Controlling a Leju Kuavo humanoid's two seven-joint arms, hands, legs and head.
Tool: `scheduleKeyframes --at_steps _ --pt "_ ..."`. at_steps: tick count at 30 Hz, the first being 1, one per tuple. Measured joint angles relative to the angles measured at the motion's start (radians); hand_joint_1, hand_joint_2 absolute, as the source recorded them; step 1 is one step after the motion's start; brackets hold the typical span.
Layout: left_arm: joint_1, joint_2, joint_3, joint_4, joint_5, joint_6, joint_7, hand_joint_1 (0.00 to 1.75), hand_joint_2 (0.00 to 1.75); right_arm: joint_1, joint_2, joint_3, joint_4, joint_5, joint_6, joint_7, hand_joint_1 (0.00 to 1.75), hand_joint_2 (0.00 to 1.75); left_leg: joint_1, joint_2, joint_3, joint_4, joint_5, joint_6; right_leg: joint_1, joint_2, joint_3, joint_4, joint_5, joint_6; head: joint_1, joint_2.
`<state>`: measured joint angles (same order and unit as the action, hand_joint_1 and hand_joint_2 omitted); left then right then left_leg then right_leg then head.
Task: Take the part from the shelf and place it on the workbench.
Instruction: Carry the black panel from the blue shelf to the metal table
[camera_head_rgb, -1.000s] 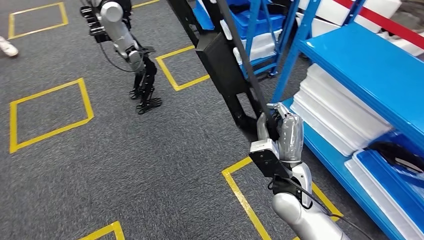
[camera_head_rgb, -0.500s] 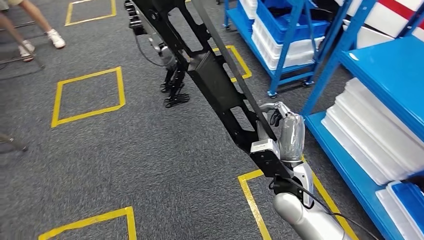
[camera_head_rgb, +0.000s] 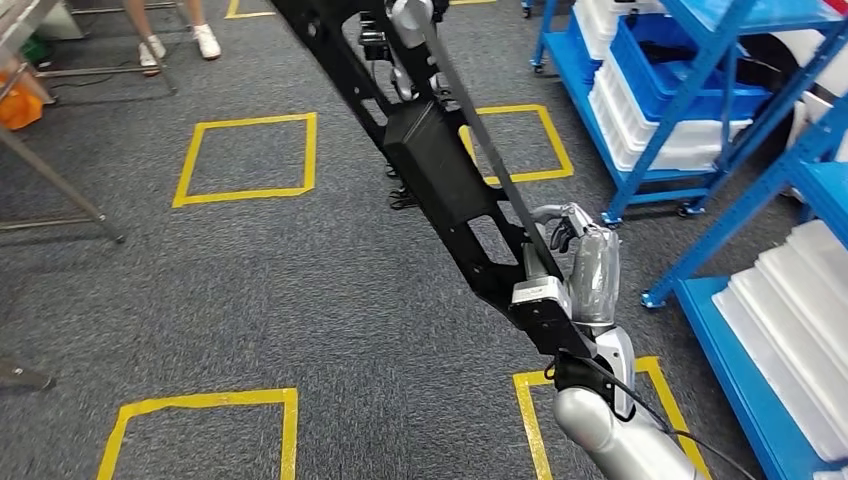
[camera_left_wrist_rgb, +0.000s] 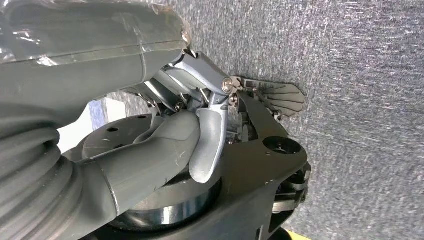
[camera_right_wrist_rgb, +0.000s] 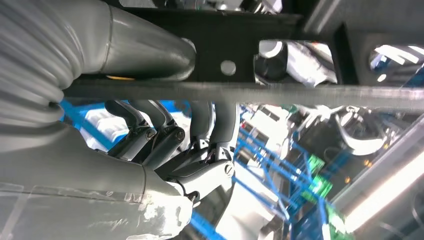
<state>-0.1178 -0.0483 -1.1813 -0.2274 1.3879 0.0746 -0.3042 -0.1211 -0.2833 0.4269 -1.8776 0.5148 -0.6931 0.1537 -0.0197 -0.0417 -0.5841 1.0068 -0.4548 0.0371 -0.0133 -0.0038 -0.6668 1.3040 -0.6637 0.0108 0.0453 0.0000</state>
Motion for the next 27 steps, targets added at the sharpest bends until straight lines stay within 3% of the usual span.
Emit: scheduleKeyframes --at_steps 1,2,4,6,8,9,11,12,13,15,16,18,20,22,24,25,27 --pt "0.0 0.0 0.0 0.0 -0.002 -0.001 0.0 1.75 1.75 0.002 -0.001 -0.001 -0.001 0.001 0.0 0.0 1.75 1.75 0.002 -0.015 0.001 0.003 -0.002 -0.002 -0.001 0.002 -0.007 -0.007 0.024 0.001 0.001 0.0" --pt "0.0 0.0 0.0 0.0 -0.004 -0.002 0.0 1.75 1.75 0.003 -0.001 -0.002 -0.003 0.002 0.0 0.0 1.75 1.75 0.005 -0.031 0.002 0.007 -0.005 -0.005 -0.003 0.007 0.004 -0.053 0.066 0.003 0.001 0.0" --pt "-0.002 -0.001 0.0 0.0 -0.008 -0.003 0.0 1.75 1.75 0.005 -0.002 -0.003 -0.008 0.003 0.0 0.001 1.75 1.75 0.01 -0.06 -0.001 0.025 -0.017 -0.017 -0.012 0.048 0.05 -0.177 0.136 0.009 0.003 0.0" --pt "-0.005 -0.001 -0.001 0.0 -0.012 -0.004 -0.001 1.75 1.75 0.008 -0.005 -0.004 -0.013 0.005 0.0 0.004 1.75 1.75 0.012 -0.085 -0.011 0.04 -0.023 -0.028 -0.016 0.082 0.071 -0.234 0.151 0.004 0.005 0.0" --pt "-0.005 -0.001 -0.001 0.0 -0.016 -0.004 -0.001 1.75 1.75 0.01 -0.007 -0.004 -0.017 0.008 0.0 0.006 1.75 1.75 0.014 -0.106 -0.019 0.042 -0.022 -0.035 -0.014 0.07 0.072 -0.236 0.147 -0.009 0.003 0.0" --pt "-0.004 -0.001 -0.001 0.0 -0.017 -0.004 -0.001 1.75 1.75 0.01 -0.007 -0.005 -0.019 0.008 0.0 0.006 1.75 1.75 0.013 -0.098 -0.02 0.048 -0.025 -0.039 -0.013 0.058 0.076 -0.238 0.147 -0.015 0.002 0.0" --pt "-0.002 0.0 -0.001 0.0 -0.018 -0.004 0.0 1.75 1.75 0.011 -0.008 -0.005 -0.025 0.009 0.0 0.006 1.75 1.75 0.009 -0.041 -0.041 0.1 -0.053 -0.048 -0.012 0.031 0.084 -0.244 0.147 -0.026 -0.005 0.0" --pt "-0.003 0.001 -0.002 0.0 -0.019 -0.003 0.0 1.75 1.75 0.012 -0.008 -0.005 -0.029 0.009 0.0 0.005 1.75 1.75 0.008 -0.006 -0.066 0.155 -0.078 -0.053 -0.01 0.016 0.088 -0.246 0.146 -0.031 -0.009 0.0" --pt "-0.004 0.001 -0.002 0.0 -0.02 -0.002 0.0 1.75 1.75 0.013 -0.008 -0.006 -0.031 0.009 0.0 0.004 1.75 1.75 0.009 0.014 -0.1 0.22 -0.106 -0.057 -0.007 0.001 0.091 -0.246 0.143 -0.035 -0.013 0.0" --pt "-0.007 0.001 -0.002 0.0 -0.021 -0.001 -0.001 1.75 1.75 0.016 -0.008 -0.007 -0.035 0.009 0.0 0.003 1.75 1.75 0.011 0.022 -0.155 0.319 -0.135 -0.06 -0.003 -0.032 0.095 -0.246 0.138 -0.039 -0.015 0.0" --pt "-0.007 0.001 -0.003 0.0 -0.022 -0.001 -0.001 1.75 1.75 0.016 -0.008 -0.008 -0.036 0.009 0.0 0.002 1.75 1.75 0.011 0.023 -0.159 0.322 -0.123 -0.058 -0.001 -0.046 0.098 -0.246 0.134 -0.04 -0.015 0.0" --pt "-0.004 0.002 -0.004 0.001 -0.024 -0.001 -0.001 1.75 1.75 0.017 -0.008 -0.008 -0.039 0.009 0.0 0.003 1.75 1.75 0.006 0.037 -0.109 0.222 -0.057 -0.047 0.001 -0.074 0.108 -0.247 0.126 -0.041 -0.016 0.0" --pt "-0.001 0.003 -0.005 0.002 -0.027 0.0 0.0 1.75 1.75 0.017 -0.008 -0.008 -0.043 0.011 0.0 0.007 1.75 1.75 -0.007 0.075 -0.046 0.094 -0.012 -0.032 0.004 -0.097 0.119 -0.248 0.117 -0.037 -0.016 0.0" --pt "-0.002 0.005 -0.005 0.003 -0.029 0.0 0.0 1.75 1.75 0.017 -0.008 -0.008 -0.044 0.012 0.0 0.008 1.75 1.75 -0.019 0.092 -0.027 0.045 -0.011 -0.021 0.006 -0.119 0.124 -0.252 0.112 -0.03 -0.014 0.0" --pt "-0.002 0.005 -0.005 0.003 -0.031 -0.002 0.001 1.75 1.75 0.016 -0.008 -0.008 -0.045 0.013 0.0 0.004 1.75 1.75 -0.018 0.07 -0.023 0.028 -0.007 -0.013 0.004 -0.134 0.132 -0.256 0.106 -0.021 -0.012 0.0" --pt "-0.002 0.005 -0.005 0.003 -0.032 -0.003 0.001 1.75 1.75 0.014 -0.008 -0.008 -0.046 0.013 0.0 0.002 1.75 1.75 -0.014 0.058 -0.016 0.017 -0.003 -0.009 0.003 -0.118 0.133 -0.248 0.098 -0.017 -0.013 0.0" --pt "-0.003 0.004 -0.005 0.003 -0.034 -0.004 0.002 1.75 1.75 0.011 -0.008 -0.009 -0.048 0.012 0.001 0.0 1.75 1.75 -0.004 0.037 -0.001 -0.002 0.005 0.0 0.001 -0.053 0.105 -0.176 0.058 -0.012 -0.011 0.0"
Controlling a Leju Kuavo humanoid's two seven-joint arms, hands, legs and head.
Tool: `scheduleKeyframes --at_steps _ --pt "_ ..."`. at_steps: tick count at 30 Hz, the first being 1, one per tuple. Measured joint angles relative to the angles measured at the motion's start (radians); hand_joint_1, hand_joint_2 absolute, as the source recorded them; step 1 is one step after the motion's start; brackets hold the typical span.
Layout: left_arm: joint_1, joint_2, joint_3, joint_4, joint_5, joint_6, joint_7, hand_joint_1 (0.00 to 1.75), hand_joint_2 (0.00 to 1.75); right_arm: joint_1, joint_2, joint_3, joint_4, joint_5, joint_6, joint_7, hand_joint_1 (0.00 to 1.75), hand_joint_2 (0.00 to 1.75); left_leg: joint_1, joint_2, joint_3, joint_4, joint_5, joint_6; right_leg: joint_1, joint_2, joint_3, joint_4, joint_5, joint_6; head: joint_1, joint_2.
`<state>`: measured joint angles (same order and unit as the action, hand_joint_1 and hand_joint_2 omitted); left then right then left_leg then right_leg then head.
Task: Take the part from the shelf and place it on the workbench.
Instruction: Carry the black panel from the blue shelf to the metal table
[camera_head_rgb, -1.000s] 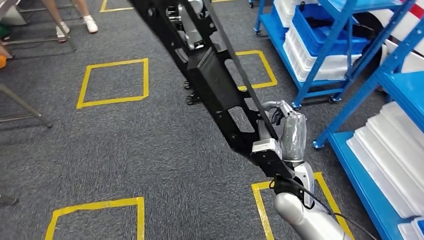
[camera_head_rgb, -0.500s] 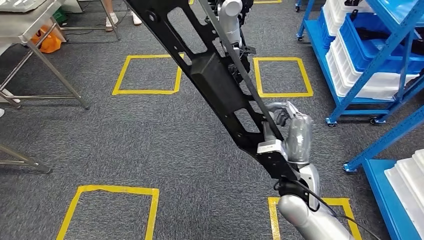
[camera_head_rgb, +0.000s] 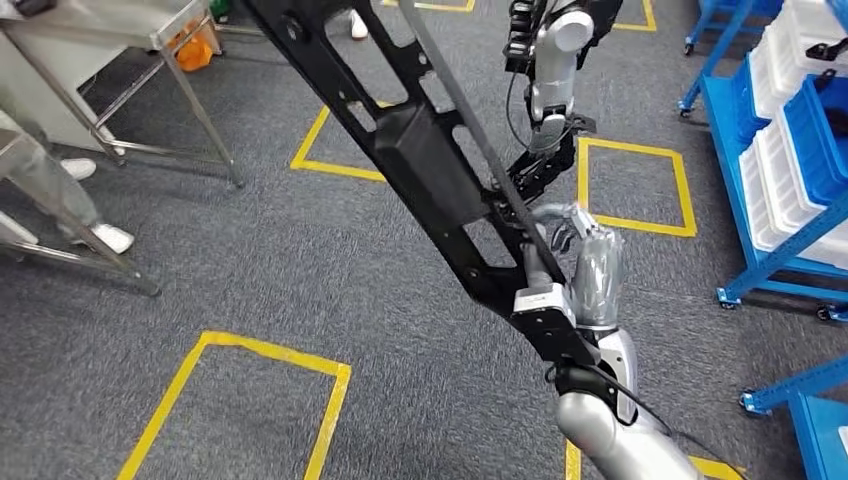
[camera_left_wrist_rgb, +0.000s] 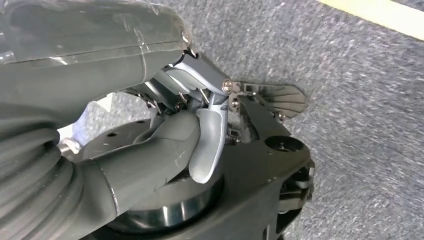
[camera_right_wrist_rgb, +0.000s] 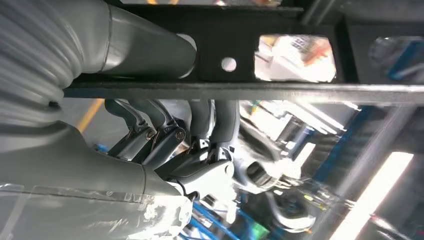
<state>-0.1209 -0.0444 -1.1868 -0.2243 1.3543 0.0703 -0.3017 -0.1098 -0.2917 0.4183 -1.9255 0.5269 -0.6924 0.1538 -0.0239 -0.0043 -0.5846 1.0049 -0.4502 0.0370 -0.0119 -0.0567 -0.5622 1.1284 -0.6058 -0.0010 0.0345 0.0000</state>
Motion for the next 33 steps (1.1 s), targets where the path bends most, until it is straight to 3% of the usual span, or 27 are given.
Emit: scheduleKeyframes --at_steps 1,2,3,4,6,8,10,12,14,16,18,19,20,21,23,25,27,28,30,32,33 --pt "-0.002 -0.001 0.0 0.0 -0.001 0.0 0.0 1.75 1.75 0.0 0.0 0.0 0.0 -0.001 0.001 0.0 1.75 1.75 0.001 -0.011 0.003 -0.003 0.0 0.003 -0.001 0.031 -0.033 0.063 -0.027 0.002 0.002 0.0" --pt "-0.005 -0.001 0.0 0.0 -0.001 0.0 0.001 1.75 1.75 0.0 -0.001 0.0 0.0 -0.002 0.001 0.0 1.75 1.75 0.003 -0.023 0.003 -0.002 0.0 0.004 -0.001 0.046 -0.071 0.127 -0.05 0.004 0.006 0.0" --pt "-0.006 -0.002 0.0 0.0 -0.001 0.0 0.001 1.75 1.75 0.001 -0.001 0.001 0.0 -0.003 0.001 0.001 1.75 1.75 0.004 -0.036 0.004 -0.001 -0.001 0.004 -0.003 0.051 -0.101 0.172 -0.057 0.006 0.008 0.0" --pt "-0.007 -0.003 0.0 0.0 -0.002 0.0 0.001 1.75 1.75 0.002 -0.001 0.001 0.0 -0.003 0.002 0.001 1.75 1.75 0.006 -0.051 0.004 0.001 -0.003 0.003 -0.004 0.053 -0.117 0.183 -0.044 0.009 0.009 0.0" --pt "-0.007 -0.004 0.0 -0.001 -0.003 0.0 0.001 1.75 1.75 0.001 -0.001 0.002 0.0 -0.003 0.002 0.0 1.75 1.75 0.013 -0.082 0.007 0.011 -0.011 -0.005 -0.01 0.067 -0.094 0.095 0.035 0.015 0.011 0.0" --pt "-0.008 -0.004 0.0 -0.001 -0.004 0.0 0.001 1.75 1.75 0.0 -0.001 0.002 0.0 -0.003 0.002 0.0 1.75 1.75 0.018 -0.112 0.001 0.03 -0.023 -0.019 -0.019 0.114 -0.052 -0.017 0.093 0.021 0.014 0.0" --pt "-0.01 -0.004 0.0 -0.001 -0.004 0.0 0.001 1.75 1.75 0.001 -0.001 0.003 0.0 -0.003 0.002 0.0 1.75 1.75 0.02 -0.135 -0.011 0.043 -0.03 -0.031 -0.021 0.138 -0.04 -0.053 0.098 0.016 0.015 0.0" --pt "-0.008 -0.004 0.0 -0.001 -0.004 0.0 0.001 1.75 1.75 -0.001 -0.001 0.004 0.0 -0.003 0.002 0.0 1.75 1.75 0.021 -0.149 -0.016 0.046 -0.03 -0.04 -0.018 0.113 -0.037 -0.057 0.099 0.002 0.014 0.0" --pt "-0.007 -0.003 0.0 -0.001 -0.004 0.0 0.001 1.75 1.75 -0.004 -0.001 0.005 0.0 -0.003 0.002 0.0 1.75 1.75 0.017 -0.102 -0.027 0.079 -0.049 -0.049 -0.018 0.085 -0.028 -0.064 0.098 -0.01 0.007 0.0" --pt "-0.009 -0.002 0.0 -0.001 -0.004 0.002 0.001 1.75 1.75 -0.005 -0.001 0.005 0.0 -0.003 0.002 0.0 1.75 1.75 0.014 -0.034 -0.077 0.185 -0.099 -0.058 -0.014 0.055 -0.02 -0.068 0.095 -0.018 -0.002 0.0" --pt "-0.011 -0.001 0.0 0.0 -0.003 0.002 0.0 1.75 1.75 -0.005 -0.001 0.006 0.0 -0.003 0.002 0.0 1.75 1.75 0.016 -0.014 -0.142 0.302 -0.138 -0.061 -0.01 0.022 -0.016 -0.068 0.089 -0.022 -0.006 0.0" --pt "-0.011 -0.001 0.0 0.0 -0.003 0.002 -0.001 1.75 1.75 -0.005 -0.001 0.006 0.0 -0.003 0.002 0.0 1.75 1.75 0.016 -0.012 -0.156 0.322 -0.135 -0.06 -0.008 0.006 -0.013 -0.068 0.086 -0.023 -0.006 0.0" --pt "-0.011 -0.001 0.0 0.0 -0.003 0.002 -0.001 1.75 1.75 -0.005 -0.001 0.006 0.0 -0.003 0.001 0.0 1.75 1.75 0.015 -0.01 -0.151 0.304 -0.114 -0.056 -0.006 -0.009 -0.009 -0.068 0.082 -0.023 -0.006 0.0" --pt "-0.01 -0.001 0.0 0.0 -0.003 0.002 -0.001 1.75 1.75 -0.006 -0.001 0.006 0.0 -0.003 0.001 0.0 1.75 1.75 0.013 -0.005 -0.125 0.249 -0.078 -0.051 -0.005 -0.023 -0.003 -0.069 0.078 -0.023 -0.006 0.0" --pt "-0.007 -0.001 0.0 0.001 -0.004 0.003 0.001 1.75 1.75 -0.007 -0.001 0.006 0.0 -0.003 0.001 -0.001 1.75 1.75 0.001 0.034 -0.061 0.113 -0.021 -0.035 -0.001 -0.048 0.009 -0.07 0.068 -0.019 -0.007 0.0" --pt "-0.006 0.0 0.0 0.002 -0.004 0.004 0.001 1.75 1.75 -0.008 -0.001 0.005 -0.001 -0.004 0.0 -0.001 1.75 1.75 -0.012 0.059 -0.034 0.05 -0.009 -0.022 0.001 -0.069 0.017 -0.074 0.061 -0.012 -0.007 0.0" --pt "-0.006 0.0 0.0 0.002 -0.004 0.003 0.002 1.75 1.75 -0.011 0.0 0.006 -0.001 -0.005 0.0 -0.001 1.75 1.75 -0.016 0.04 -0.031 0.04 -0.009 -0.014 0.001 -0.09 0.027 -0.079 0.056 -0.003 -0.006 0.0" --pt "-0.006 0.0 0.0 0.001 -0.004 0.003 0.002 1.75 1.75 -0.014 0.001 0.006 -0.002 -0.005 0.0 -0.001 1.75 1.75 -0.014 0.028 -0.025 0.031 -0.007 -0.01 -0.001 -0.086 0.034 -0.078 0.051 0.002 -0.006 0.0" --pt "-0.008 -0.001 0.0 0.001 -0.003 0.002 0.002 1.75 1.75 -0.018 0.001 0.006 -0.003 -0.004 0.0 -0.005 1.75 1.75 -0.005 0.006 -0.008 0.011 -0.001 -0.002 -0.004 -0.033 0.023 -0.034 0.024 0.011 -0.005 0.0" --pt "-0.012 -0.002 0.0 0.0 -0.002 0.002 0.002 1.75 1.75 -0.015 0.001 0.005 -0.003 -0.005 0.0 -0.011 1.75 1.75 0.0 -0.017 -0.001 0.005 0.001 0.005 -0.006 0.033 -0.042 0.085 -0.025 0.015 0.002 0.0" --pt "-0.013 -0.003 0.0 0.0 -0.001 0.002 0.002 1.75 1.75 -0.013 0.001 0.005 -0.003 -0.007 0.0 -0.013 1.75 1.75 0.001 -0.03 -0.001 0.005 0.001 0.008 -0.006 0.046 -0.081 0.146 -0.043 0.017 0.006 0.0"
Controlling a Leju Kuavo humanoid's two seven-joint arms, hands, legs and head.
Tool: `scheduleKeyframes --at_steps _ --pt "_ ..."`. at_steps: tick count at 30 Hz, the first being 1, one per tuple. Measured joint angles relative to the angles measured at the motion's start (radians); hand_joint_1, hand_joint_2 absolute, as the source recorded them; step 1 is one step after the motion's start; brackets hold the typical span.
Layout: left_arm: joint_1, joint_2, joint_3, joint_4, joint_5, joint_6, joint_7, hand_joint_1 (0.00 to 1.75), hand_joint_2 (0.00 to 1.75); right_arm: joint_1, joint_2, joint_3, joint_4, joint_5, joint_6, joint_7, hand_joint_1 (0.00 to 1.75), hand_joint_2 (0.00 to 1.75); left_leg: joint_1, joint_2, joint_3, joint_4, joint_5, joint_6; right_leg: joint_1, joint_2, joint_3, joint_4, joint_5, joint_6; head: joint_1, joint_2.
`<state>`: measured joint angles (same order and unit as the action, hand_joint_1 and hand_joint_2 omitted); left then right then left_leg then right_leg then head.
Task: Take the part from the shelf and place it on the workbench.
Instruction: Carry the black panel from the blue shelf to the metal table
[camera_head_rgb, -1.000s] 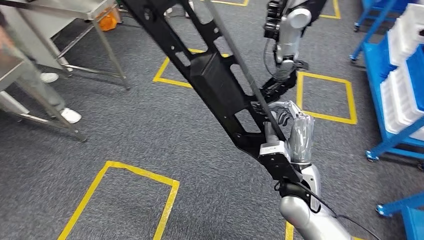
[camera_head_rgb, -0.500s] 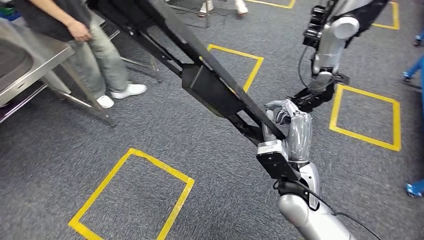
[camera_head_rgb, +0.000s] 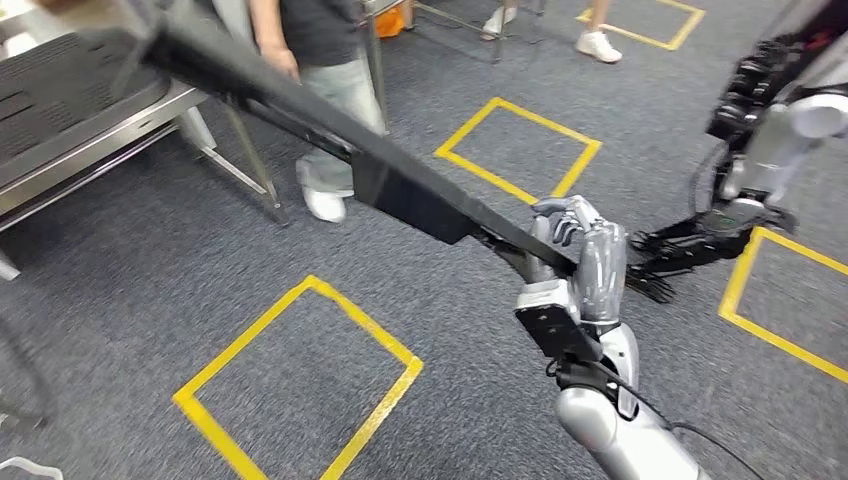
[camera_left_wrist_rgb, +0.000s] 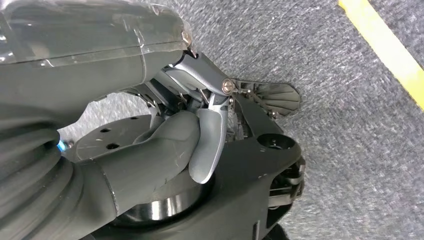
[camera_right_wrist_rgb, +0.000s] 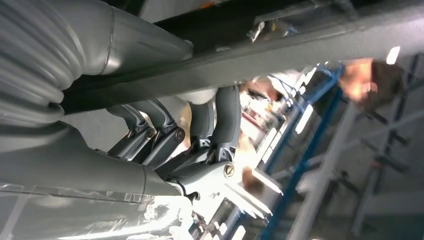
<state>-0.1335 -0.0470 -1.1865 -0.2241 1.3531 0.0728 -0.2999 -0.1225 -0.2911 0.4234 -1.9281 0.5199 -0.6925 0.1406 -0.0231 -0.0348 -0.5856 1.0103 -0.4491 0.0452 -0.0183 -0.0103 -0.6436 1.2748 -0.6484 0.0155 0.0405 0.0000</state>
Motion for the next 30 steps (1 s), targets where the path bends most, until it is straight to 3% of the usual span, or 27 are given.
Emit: scheduleKeyframes --at_steps 1,2,4,6,8,9,10,12,14,15,16,17,18,20,22,23,25,27,29,30 --pt "0.0 -0.001 0.0 0.0 0.002 0.0 0.0 1.75 1.75 0.002 0.0 0.0 0.0 -0.001 0.0 -0.001 1.75 1.75 0.0 -0.014 0.001 0.001 -0.002 0.0 0.0 0.005 -0.028 0.035 0.001 0.002 0.002 0.0" --pt "0.001 -0.001 0.0 0.0 0.003 0.0 0.0 1.75 1.75 0.003 0.0 0.0 0.0 -0.002 0.0 -0.003 1.75 1.75 0.001 -0.03 0.002 0.003 -0.004 0.0 -0.001 0.008 -0.038 0.031 0.023 0.004 0.004 0.0" --pt "0.001 -0.001 0.0 0.0 0.005 0.0 0.0 1.75 1.75 0.001 0.0 -0.001 0.0 -0.005 0.0 -0.006 1.75 1.75 0.005 -0.061 0.005 0.013 -0.012 -0.007 -0.005 0.03 -0.009 -0.078 0.109 0.006 0.005 0.0" --pt "-0.001 -0.002 0.0 -0.001 0.005 0.0 0.0 1.75 1.75 0.001 0.0 -0.001 0.001 -0.008 0.0 -0.008 1.75 1.75 0.008 -0.09 -0.002 0.03 -0.022 -0.018 -0.011 0.079 0.03 -0.186 0.158 0.008 0.006 0.0" --pt "-0.001 -0.002 0.0 -0.001 0.005 0.0 0.0 1.75 1.75 0.001 0.0 -0.001 0.002 -0.008 0.0 -0.009 1.75 1.75 0.012 -0.115 -0.011 0.037 -0.026 -0.029 -0.01 0.096 0.041 -0.212 0.155 0.003 0.006 0.0" --pt "0.001 -0.002 0.0 -0.001 0.006 0.0 0.001 1.75 1.75 0.0 0.0 -0.001 0.002 -0.008 0.0 -0.01 1.75 1.75 0.014 -0.127 -0.013 0.036 -0.026 -0.035 -0.01 0.083 0.044 -0.214 0.155 -0.004 0.006 0.0" --pt "0.002 -0.002 0.0 -0.002 0.006 0.0 0.001 1.75 1.75 -0.002 0.001 -0.001 0.002 -0.009 0.0 -0.012 1.75 1.75 0.014 -0.125 -0.013 0.038 -0.027 -0.04 -0.01 0.068 0.048 -0.219 0.155 -0.01 0.007 0.0" --pt "0.003 -0.001 0.0 -0.002 0.007 0.001 0.001 1.75 1.75 -0.004 0.001 -0.001 0.002 -0.01 0.0 -0.015 1.75 1.75 0.01 -0.073 -0.029 0.077 -0.05 -0.052 -0.013 0.038 0.06 -0.229 0.154 -0.021 0.0 0.0" --pt "0.001 -0.001 0.0 -0.001 0.008 0.004 0.0 1.75 1.75 -0.005 0.002 -0.001 0.002 -0.013 0.001 -0.016 1.75 1.75 0.011 -0.005 -0.086 0.187 -0.1 -0.063 -0.012 0.005 0.07 -0.232 0.148 -0.028 -0.008 0.0" --pt "0.0 0.0 0.0 -0.001 0.008 0.005 0.0 1.75 1.75 -0.005 0.002 -0.001 0.003 -0.014 0.001 -0.016 1.75 1.75 0.015 0.009 -0.12 0.247 -0.12 -0.067 -0.011 -0.013 0.073 -0.232 0.144 -0.03 -0.009 0.0" --pt "0.0 0.0 0.0 -0.001 0.009 0.007 0.0 1.75 1.75 -0.006 0.002 0.0 0.004 -0.015 0.001 -0.016 1.75 1.75 0.017 0.015 -0.145 0.287 -0.126 -0.069 -0.01 -0.03 0.077 -0.232 0.14 -0.03 -0.009 0.0" --pt "0.0 0.0 0.0 -0.001 0.009 0.007 0.0 1.75 1.75 -0.006 0.002 0.0 0.005 -0.014 0.002 -0.017 1.75 1.75 0.02 0.018 -0.153 0.293 -0.114 -0.071 -0.011 -0.047 0.081 -0.232 0.135 -0.029 -0.01 0.0" --pt "0.001 0.001 0.0 0.0 0.01 0.008 -0.001 1.75 1.75 -0.007 0.002 0.0 0.006 -0.014 0.001 -0.017 1.75 1.75 0.022 0.022 -0.139 0.258 -0.083 -0.072 -0.011 -0.062 0.087 -0.232 0.13 -0.027 -0.01 0.0" --pt "0.005 0.002 0.0 0.001 0.01 0.009 0.0 1.75 1.75 -0.01 0.002 0.001 0.006 -0.013 0.001 -0.018 1.75 1.75 0.02 0.057 -0.081 0.128 -0.015 -0.068 -0.01 -0.088 0.102 -0.233 0.119 -0.019 -0.01 0.0" --pt "0.01 0.002 0.0 0.002 0.01 0.009 0.001 1.75 1.75 -0.016 0.002 0.001 0.006 -0.013 0.002 -0.018 1.75 1.75 0.01 0.092 -0.047 0.047 0.009 -0.054 -0.006 -0.108 0.113 -0.234 0.109 -0.008 -0.01 0.0" --pt "0.011 0.002 0.0 0.002 0.01 0.009 0.001 1.75 1.75 -0.018 0.002 0.001 0.006 -0.013 0.003 -0.018 1.75 1.75 0.004 0.097 -0.046 0.042 0.004 -0.046 -0.005 -0.118 0.117 -0.236 0.106 -0.003 -0.008 0.0" --pt "0.011 0.002 0.0 0.002 0.01 0.008 0.0 1.75 1.75 -0.026 0.003 0.003 0.008 -0.014 0.004 -0.018 1.75 1.75 0.003 0.073 -0.042 0.034 0.004 -0.031 -0.007 -0.132 0.13 -0.24 0.097 0.01 -0.006 0.0" --pt "0.01 0.002 0.0 0.001 0.01 0.006 0.001 1.75 1.75 -0.035 0.004 0.003 0.009 -0.016 0.002 -0.019 1.75 1.75 0.007 0.049 -0.029 0.022 0.004 -0.017 -0.01 -0.092 0.127 -0.206 0.071 0.018 -0.003 0.0" --pt "0.008 0.001 0.0 0.001 0.009 0.004 0.001 1.75 1.75 -0.038 0.003 0.003 0.009 -0.017 0.001 -0.018 1.75 1.75 0.01 0.026 -0.021 0.016 0.004 -0.006 -0.011 -0.025 0.071 -0.095 0.02 0.017 0.005 0.0" --pt "0.007 0.0 0.0 0.001 0.009 0.003 0.001 1.75 1.75 -0.036 0.003 0.003 0.01 -0.017 0.0 -0.018 1.75 1.75 0.009 0.013 -0.021 0.016 0.004 -0.003 -0.01 -0.007 0.029 -0.025 -0.005 0.016 0.009 0.0"
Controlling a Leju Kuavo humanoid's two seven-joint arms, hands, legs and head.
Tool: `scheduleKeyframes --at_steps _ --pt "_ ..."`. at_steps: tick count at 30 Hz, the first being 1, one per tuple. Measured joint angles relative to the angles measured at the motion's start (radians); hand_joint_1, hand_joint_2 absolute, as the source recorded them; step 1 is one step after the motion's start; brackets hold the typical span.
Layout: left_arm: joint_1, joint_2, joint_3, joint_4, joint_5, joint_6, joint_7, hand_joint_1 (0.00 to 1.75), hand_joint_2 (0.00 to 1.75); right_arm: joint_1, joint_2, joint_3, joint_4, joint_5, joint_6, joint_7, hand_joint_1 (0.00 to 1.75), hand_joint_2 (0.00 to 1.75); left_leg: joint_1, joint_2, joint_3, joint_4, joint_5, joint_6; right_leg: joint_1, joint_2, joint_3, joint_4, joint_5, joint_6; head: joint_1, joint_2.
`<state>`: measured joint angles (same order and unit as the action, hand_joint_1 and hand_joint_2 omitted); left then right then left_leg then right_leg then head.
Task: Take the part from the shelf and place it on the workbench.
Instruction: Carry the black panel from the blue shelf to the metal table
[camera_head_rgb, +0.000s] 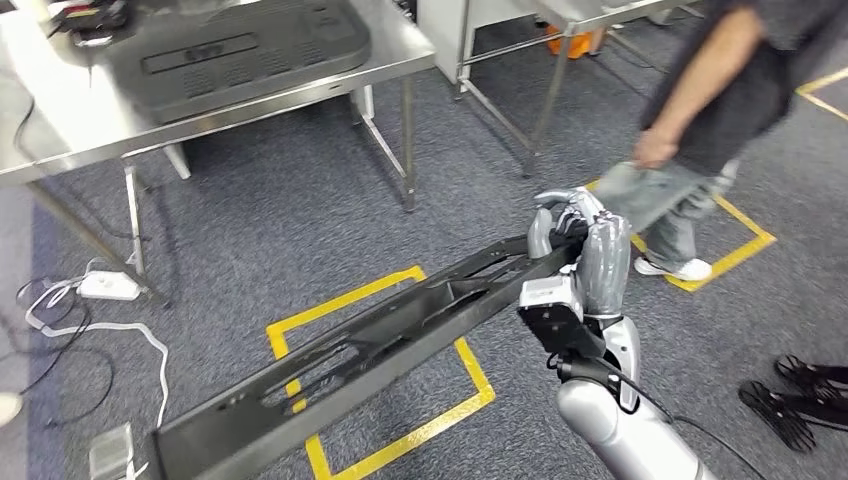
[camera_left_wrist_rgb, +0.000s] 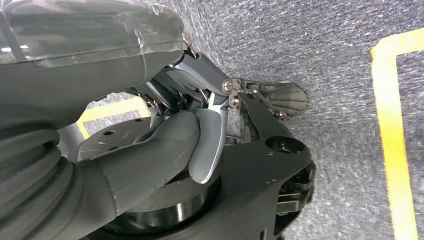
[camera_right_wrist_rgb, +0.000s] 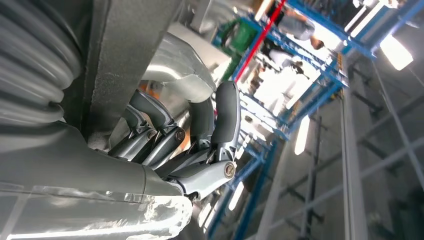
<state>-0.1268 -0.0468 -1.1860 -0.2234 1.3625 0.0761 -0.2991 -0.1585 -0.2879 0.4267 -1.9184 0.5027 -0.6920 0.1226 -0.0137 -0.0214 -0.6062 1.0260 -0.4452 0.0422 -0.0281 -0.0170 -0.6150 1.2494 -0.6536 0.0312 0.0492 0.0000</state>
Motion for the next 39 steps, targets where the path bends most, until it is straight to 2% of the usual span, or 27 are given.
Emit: scheduleKeyframes --at_steps 1,2,3,4,5,6,7,8,10,11,12,14,15,16,17,18,20,22,23,25,27,29,32,35,37,39 --pt "0.0 -0.001 0.0 0.0 0.0 -0.001 0.0 1.75 1.75 0.002 0.0 0.0 0.001 -0.001 0.0 0.0 1.75 1.75 -0.001 -0.014 0.001 0.0 -0.001 0.001 0.001 0.009 -0.042 0.063 -0.02 0.0 0.003 0.0" --pt "0.0 -0.001 0.0 -0.001 0.0 -0.002 0.0 1.75 1.75 0.003 0.0 0.0 0.002 -0.001 0.0 0.001 1.75 1.75 -0.003 -0.03 0.002 0.001 -0.002 0.002 0.003 0.013 -0.075 0.1 -0.02 -0.001 0.005 0.0" --pt "0.0 -0.001 0.0 -0.001 0.0 -0.003 0.0 1.75 1.75 0.004 0.0 0.0 0.004 -0.001 0.0 0.0 1.75 1.75 -0.004 -0.046 0.004 0.002 -0.003 0.002 0.004 0.018 -0.09 0.1 0.003 -0.003 0.006 0.0" --pt "0.0 -0.002 0.0 -0.001 -0.001 -0.004 0.0 1.75 1.75 0.004 0.0 0.0 0.006 -0.002 0.0 0.0 1.75 1.75 -0.004 -0.062 0.008 0.003 -0.005 0.001 0.004 0.028 -0.084 0.058 0.046 -0.006 0.008 0.0" --pt "0.0 -0.003 0.0 -0.002 -0.001 -0.004 0.0 1.75 1.75 0.004 0.0 0.0 0.007 -0.002 0.0 -0.002 1.75 1.75 -0.004 -0.077 0.01 0.005 -0.008 -0.001 0.004 0.054 -0.063 -0.015 0.104 -0.01 0.01 0.0" --pt "-0.001 -0.003 0.0 -0.002 -0.001 -0.004 0.001 1.75 1.75 0.004 0.0 0.0 0.008 -0.003 0.0 -0.003 1.75 1.75 -0.004 -0.092 0.01 0.01 -0.013 -0.004 0.002 0.08 -0.037 -0.095 0.147 -0.014 0.01 0.0" --pt "-0.003 -0.004 0.0 -0.003 -0.002 -0.004 0.001 1.75 1.75 0.006 0.0 0.0 0.008 -0.005 0.0 -0.005 1.75 1.75 -0.003 -0.106 0.008 0.015 -0.017 -0.008 0.002 0.101 -0.016 -0.155 0.173 -0.016 0.009 0.0" --pt "-0.003 -0.005 0.0 -0.003 -0.002 -0.004 0.001 1.75 1.75 0.008 0.0 -0.001 0.008 -0.005 0.0 -0.006 1.75 1.75 -0.001 -0.119 0.004 0.018 -0.021 -0.014 0.003 0.112 -0.004 -0.187 0.179 -0.019 0.008 0.0" --pt "-0.002 -0.004 0.0 -0.003 -0.003 -0.005 0.002 1.75 1.75 0.007 0.001 -0.001 0.009 -0.007 0.0 -0.007 1.75 1.75 0.002 -0.145 0.0 0.019 -0.024 -0.025 0.004 0.087 0.004 -0.2 0.174 -0.028 0.007 0.0" --pt "0.0 -0.004 0.0 -0.003 -0.003 -0.004 0.002 1.75 1.75 0.005 0.003 0.0 0.009 -0.006 0.001 -0.007 1.75 1.75 0.001 -0.136 -0.001 0.025 -0.028 -0.032 0.002 0.074 0.01 -0.204 0.174 -0.033 0.007 0.0" --pt "0.001 -0.003 0.0 -0.003 -0.003 -0.004 0.002 1.75 1.75 0.002 0.004 0.0 0.009 -0.006 0.001 -0.008 1.75 1.75 -0.001 -0.113 -0.008 0.046 -0.04 -0.039 -0.001 0.058 0.016 -0.209 0.173 -0.037 0.002 0.0" --pt "0.001 -0.002 0.0 -0.003 -0.004 -0.004 0.002 1.75 1.75 0.001 0.006 0.0 0.01 -0.006 0.001 -0.008 1.75 1.75 0.0 -0.04 -0.051 0.138 -0.088 -0.054 -0.001 0.028 0.029 -0.214 0.168 -0.045 -0.009 0.0" --pt "0.0 -0.001 0.0 -0.003 -0.004 -0.004 0.002 1.75 1.75 0.002 0.006 0.0 0.01 -0.006 0.001 -0.008 1.75 1.75 0.004 -0.016 -0.084 0.199 -0.114 -0.06 0.0 0.01 0.035 -0.214 0.163 -0.047 -0.014 0.0" --pt "-0.001 0.0 0.0 -0.003 -0.004 -0.003 0.002 1.75 1.75 0.003 0.006 0.0 0.01 -0.006 0.001 -0.008 1.75 1.75 0.008 -0.004 -0.113 0.25 -0.129 -0.065 0.001 -0.007 0.041 -0.214 0.158 -0.047 -0.015 0.0" --pt "-0.001 0.001 0.0 -0.002 -0.004 -0.003 0.001 1.75 1.75 0.004 0.006 0.0 0.01 -0.006 0.001 -0.008 1.75 1.75 0.011 0.001 -0.128 0.274 -0.127 -0.068 0.0 -0.023 0.047 -0.214 0.151 -0.046 -0.015 0.0" --pt "-0.001 0.001 0.0 -0.002 -0.005 -0.003 0.001 1.75 1.75 0.004 0.006 0.0 0.01 -0.006 0.001 -0.008 1.75 1.75 0.013 0.004 -0.126 0.262 -0.106 -0.07 0.0 -0.035 0.055 -0.214 0.145 -0.043 -0.015 0.0" --pt "0.001 0.003 0.001 -0.002 -0.008 -0.003 0.001 1.75 1.75 0.002 0.006 0.0 0.01 -0.006 0.001 -0.006 1.75 1.75 0.016 0.011 -0.075 0.146 -0.036 -0.07 -0.002 -0.053 0.073 -0.214 0.132 -0.035 -0.015 0.0" --pt "0.004 0.004 0.0 -0.001 -0.012 -0.003 0.001 1.75 1.75 -0.001 0.006 0.0 0.01 -0.004 0.001 -0.004 1.75 1.75 0.011 0.021 -0.027 0.044 0.001 -0.061 0.0 -0.064 0.084 -0.215 0.122 -0.024 -0.015 0.0" --pt "0.005 0.004 0.0 -0.001 -0.013 -0.003 0.001 1.75 1.75 -0.003 0.006 0.0 0.01 -0.003 0.001 -0.003 1.75 1.75 0.009 0.024 -0.018 0.023 0.003 -0.054 0.002 -0.066 0.086 -0.215 0.118 -0.019 -0.015 0.0" --pt "0.004 0.004 0.0 -0.001 -0.014 -0.003 0.001 1.75 1.75 -0.004 0.006 0.0 0.01 -0.001 0.001 -0.001 1.75 1.75 0.009 0.024 -0.016 0.018 0.002 -0.046 0.005 -0.065 0.089 -0.216 0.115 -0.023 -0.014 0.0" --pt "0.004 0.004 0.0 -0.001 -0.015 -0.003 0.001 1.75 1.75 -0.004 0.006 0.0 0.01 0.0 0.0 0.002 1.75 1.75 0.01 0.024 -0.015 0.016 0.002 -0.045 0.006 -0.063 0.092 -0.22 0.115 -0.032 -0.012 0.0" --pt "0.003 0.004 0.0 -0.001 -0.015 -0.003 0.001 1.75 1.75 -0.004 0.005 -0.001 0.01 0.001 -0.001 0.006 1.75 1.75 0.01 0.024 -0.015 0.016 -0.001 -0.041 0.007 -0.062 0.095 -0.228 0.117 -0.03 -0.008 0.0" --pt "0.003 0.004 0.0 -0.001 -0.016 -0.003 0.001 1.75 1.75 -0.004 0.005 -0.001 0.01 0.003 -0.001 0.012 1.75 1.75 0.008 0.025 -0.015 0.017 -0.005 -0.036 0.006 -0.063 0.099 -0.238 0.12 -0.021 -0.005 0.0" --pt "0.003 0.005 0.0 -0.001 -0.017 -0.004 0.001 1.75 1.75 -0.003 0.006 -0.001 0.01 0.006 -0.001 0.015 1.75 1.75 0.002 0.026 -0.014 0.021 -0.011 -0.026 0.004 -0.063 0.102 -0.245 0.122 -0.002 -0.004 0.0" --pt "0.003 0.005 0.0 -0.001 -0.018 -0.005 0.001 1.75 1.75 -0.002 0.006 -0.001 0.01 0.008 -0.001 0.016 1.75 1.75 0.0 0.026 -0.014 0.02 -0.013 -0.021 0.002 -0.063 0.105 -0.248 0.123 0.005 -0.004 0.0" --pt "0.004 0.006 0.0 -0.001 -0.018 -0.007 0.002 1.75 1.75 -0.001 0.006 -0.001 0.009 0.008 -0.001 0.017 1.75 1.75 0.002 0.022 -0.011 0.009 -0.022 -0.011 0.0 -0.063 0.11 -0.236 0.133 0.017 -0.004 0.0"
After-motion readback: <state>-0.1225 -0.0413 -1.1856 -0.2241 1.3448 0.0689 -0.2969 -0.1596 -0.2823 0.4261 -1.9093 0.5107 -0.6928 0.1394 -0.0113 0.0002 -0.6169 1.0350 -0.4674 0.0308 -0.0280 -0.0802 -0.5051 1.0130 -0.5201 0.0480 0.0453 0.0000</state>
